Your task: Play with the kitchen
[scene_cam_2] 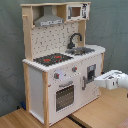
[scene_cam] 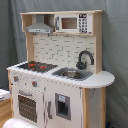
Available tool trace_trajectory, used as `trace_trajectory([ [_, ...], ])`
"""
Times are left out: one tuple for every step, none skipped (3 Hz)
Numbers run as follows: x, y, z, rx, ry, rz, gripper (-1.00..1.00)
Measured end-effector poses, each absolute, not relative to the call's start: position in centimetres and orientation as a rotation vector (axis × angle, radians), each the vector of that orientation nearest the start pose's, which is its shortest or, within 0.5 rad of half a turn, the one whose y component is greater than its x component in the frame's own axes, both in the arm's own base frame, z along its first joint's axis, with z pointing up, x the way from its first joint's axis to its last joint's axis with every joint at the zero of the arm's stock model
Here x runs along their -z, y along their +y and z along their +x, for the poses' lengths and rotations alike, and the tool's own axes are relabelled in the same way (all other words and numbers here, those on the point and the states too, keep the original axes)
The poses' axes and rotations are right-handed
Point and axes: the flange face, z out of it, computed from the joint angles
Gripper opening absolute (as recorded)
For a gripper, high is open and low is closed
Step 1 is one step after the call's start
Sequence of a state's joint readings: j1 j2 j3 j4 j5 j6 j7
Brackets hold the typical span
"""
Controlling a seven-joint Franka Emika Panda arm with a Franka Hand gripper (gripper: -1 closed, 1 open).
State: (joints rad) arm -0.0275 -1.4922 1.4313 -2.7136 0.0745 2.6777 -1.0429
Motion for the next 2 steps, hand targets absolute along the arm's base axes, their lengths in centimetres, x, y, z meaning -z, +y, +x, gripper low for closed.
trace_trajectory([
  [-39.0, 39.5, 14.0, -0.478, 1.589, 0.616, 1.0],
  [-38.8, 39.2, 16.4, -0.478, 1.588, 0.627, 1.0],
])
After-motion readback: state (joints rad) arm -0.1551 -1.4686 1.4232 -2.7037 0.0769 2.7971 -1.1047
